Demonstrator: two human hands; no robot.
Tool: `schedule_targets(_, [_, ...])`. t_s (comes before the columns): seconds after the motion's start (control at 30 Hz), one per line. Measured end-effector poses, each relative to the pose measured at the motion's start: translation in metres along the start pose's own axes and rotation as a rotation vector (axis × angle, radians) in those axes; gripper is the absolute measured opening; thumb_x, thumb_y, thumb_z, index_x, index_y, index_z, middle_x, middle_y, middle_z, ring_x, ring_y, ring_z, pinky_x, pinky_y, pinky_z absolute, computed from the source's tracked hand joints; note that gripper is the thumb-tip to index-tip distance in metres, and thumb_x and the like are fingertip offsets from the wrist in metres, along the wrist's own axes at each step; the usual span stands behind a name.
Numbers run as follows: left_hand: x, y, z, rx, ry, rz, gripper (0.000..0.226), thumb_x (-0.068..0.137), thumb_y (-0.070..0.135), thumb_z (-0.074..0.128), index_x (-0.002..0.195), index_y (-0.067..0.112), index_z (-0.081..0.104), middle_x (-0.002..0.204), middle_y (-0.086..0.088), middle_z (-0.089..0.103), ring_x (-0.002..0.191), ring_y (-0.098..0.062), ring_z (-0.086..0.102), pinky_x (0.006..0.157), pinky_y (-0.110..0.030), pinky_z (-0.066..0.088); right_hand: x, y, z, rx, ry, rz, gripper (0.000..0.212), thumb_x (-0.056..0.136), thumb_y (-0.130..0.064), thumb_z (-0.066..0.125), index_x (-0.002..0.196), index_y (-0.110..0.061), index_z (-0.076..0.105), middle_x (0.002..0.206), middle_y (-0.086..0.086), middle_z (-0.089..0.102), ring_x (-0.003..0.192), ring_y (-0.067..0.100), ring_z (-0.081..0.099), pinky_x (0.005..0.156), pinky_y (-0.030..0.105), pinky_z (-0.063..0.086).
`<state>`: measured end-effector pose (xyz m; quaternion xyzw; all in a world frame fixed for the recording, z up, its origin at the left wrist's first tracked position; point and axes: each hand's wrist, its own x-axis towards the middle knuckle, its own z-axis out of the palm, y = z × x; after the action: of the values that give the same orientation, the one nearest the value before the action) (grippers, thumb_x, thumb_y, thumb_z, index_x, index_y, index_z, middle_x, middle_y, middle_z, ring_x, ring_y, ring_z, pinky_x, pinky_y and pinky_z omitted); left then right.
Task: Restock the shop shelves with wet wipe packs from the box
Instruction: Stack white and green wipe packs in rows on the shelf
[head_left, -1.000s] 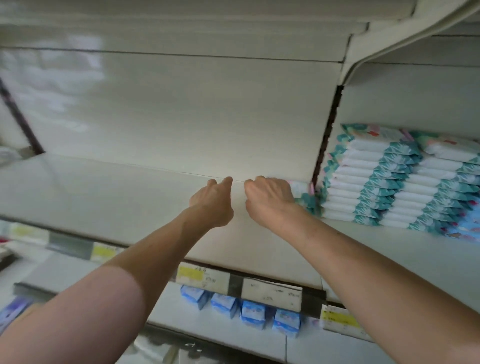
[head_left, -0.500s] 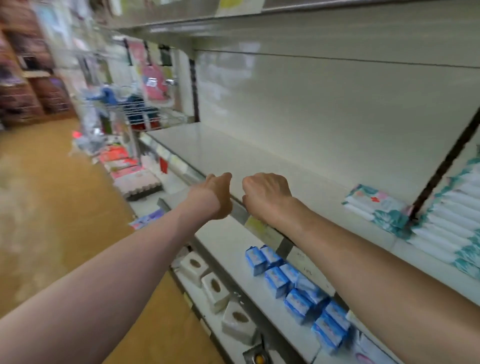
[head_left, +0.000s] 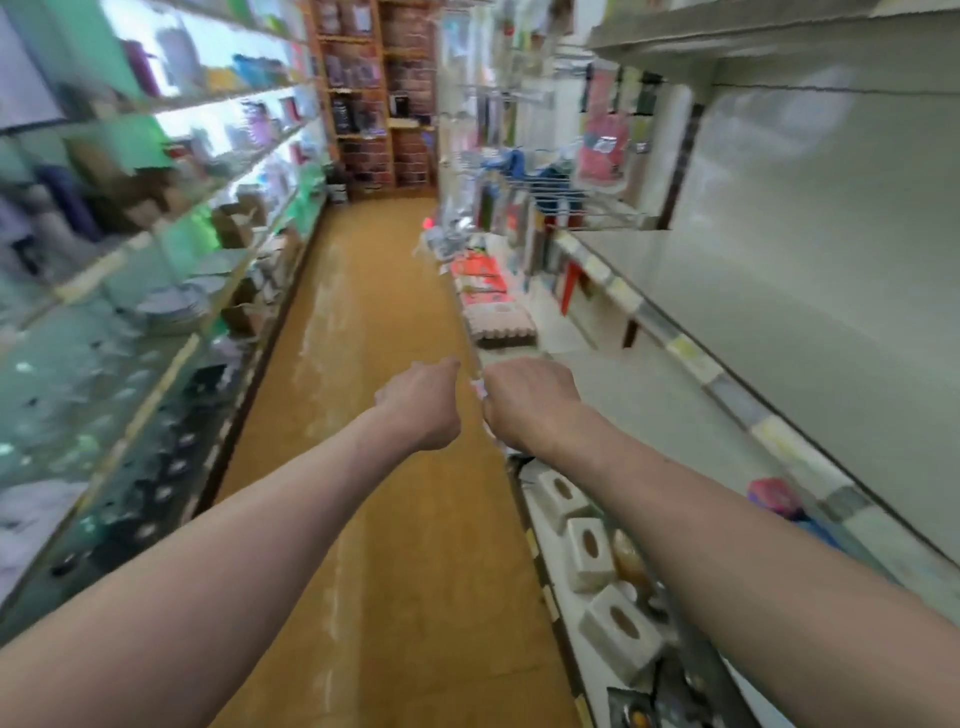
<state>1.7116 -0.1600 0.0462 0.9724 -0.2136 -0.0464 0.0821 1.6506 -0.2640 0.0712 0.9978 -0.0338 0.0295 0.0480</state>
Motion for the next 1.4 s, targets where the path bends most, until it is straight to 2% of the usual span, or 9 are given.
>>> schedule_targets(0.17, [-0.060,-0.099,0.008,-0.034,-0.010,-0.201,0.069,0.090,0.008,0.056,0.150,0.021,0.025,0.139,-0.013,0.046,0.118,-0.034,0.052,0.089,-0.041,0.051,0.001,-0.108,0.012,-0.016,-0.028,-0.191,0.013,0.093,-0.009,0.048,0.095,-0.015,0.060,0.102,0.008,0.065,0.087,0.029,0.060,0.056,0.029,0.035])
schedule_targets(0.27, [-0.100,-0.152,0.017,-0.021,-0.034,-0.288,0.069,0.089,0.010,0.055,0.150,0.022,0.024,0.139,-0.011,0.048,0.120,-0.032,0.052,0.089,-0.042,0.051,-0.007,-0.171,0.022,0.006,-0.052,-0.284,0.014,0.095,-0.012,0.046,0.096,-0.015,0.060,0.102,0.008,0.065,0.089,0.028,0.061,0.060,0.030,0.038])
schedule_targets(0.5, [-0.191,-0.253,0.040,-0.056,-0.113,-0.456,0.066,0.089,0.012,0.054,0.149,0.023,0.027,0.140,-0.010,0.047,0.120,-0.030,0.053,0.086,-0.039,0.051,-0.042,-0.299,0.053,0.035,-0.104,-0.459,0.014,0.097,-0.017,0.048,0.083,-0.019,0.045,0.084,0.003,0.055,0.072,0.022,0.048,0.057,0.028,0.036])
schedule_targets(0.67, [-0.253,-0.316,0.064,-0.151,-0.192,-0.565,0.046,0.086,0.016,0.056,0.130,0.022,0.044,0.124,-0.008,0.057,0.106,-0.031,0.058,0.081,-0.040,0.051,-0.071,-0.369,0.074,0.077,-0.222,-0.573,0.015,0.097,-0.018,0.048,0.082,-0.016,0.044,0.083,0.002,0.051,0.075,0.023,0.048,0.061,0.031,0.038])
schedule_targets(0.77, [-0.281,-0.342,0.082,-0.225,-0.218,-0.632,0.039,0.084,0.024,0.062,0.120,0.022,0.049,0.114,-0.007,0.061,0.097,-0.030,0.060,0.078,-0.041,0.053,-0.084,-0.400,0.088,0.082,-0.265,-0.615,0.011,0.096,-0.016,0.046,0.095,-0.015,0.057,0.099,0.005,0.063,0.080,0.025,0.057,0.062,0.030,0.039])
schedule_targets(0.93, [-0.309,-0.377,0.120,-0.283,-0.249,-0.760,0.059,0.089,0.023,0.053,0.144,0.020,0.034,0.142,-0.009,0.045,0.124,-0.031,0.050,0.097,-0.043,0.047,-0.089,-0.436,0.119,0.051,-0.321,-0.702,0.021,0.099,-0.019,0.046,0.112,-0.012,0.060,0.115,0.007,0.064,0.105,0.025,0.062,0.068,0.029,0.038])
schedule_targets(1.07, [-0.323,-0.399,0.151,-0.339,-0.306,-0.832,0.058,0.089,0.030,0.058,0.142,0.021,0.037,0.139,-0.009,0.047,0.120,-0.032,0.051,0.093,-0.043,0.048,-0.084,-0.454,0.149,0.012,-0.393,-0.775,0.020,0.100,-0.016,0.043,0.109,-0.010,0.060,0.112,0.008,0.064,0.101,0.026,0.062,0.066,0.031,0.039])
schedule_targets(1.27, [-0.344,-0.421,0.203,-0.466,-0.378,-0.988,0.061,0.091,0.024,0.054,0.147,0.024,0.029,0.130,-0.009,0.051,0.101,-0.029,0.057,0.076,-0.038,0.053,-0.087,-0.485,0.210,-0.056,-0.552,-0.857,0.015,0.097,-0.008,0.044,0.083,-0.012,0.046,0.095,0.007,0.060,0.073,0.022,0.052,0.059,0.031,0.038])
schedule_targets(1.4, [-0.361,-0.429,0.245,-0.567,-0.376,-1.098,0.053,0.091,0.025,0.055,0.141,0.020,0.037,0.131,-0.010,0.052,0.109,-0.030,0.056,0.085,-0.040,0.051,-0.095,-0.502,0.258,-0.078,-0.635,-0.898,0.015,0.097,-0.011,0.046,0.108,-0.012,0.055,0.105,0.006,0.061,0.095,0.024,0.060,0.066,0.031,0.042])
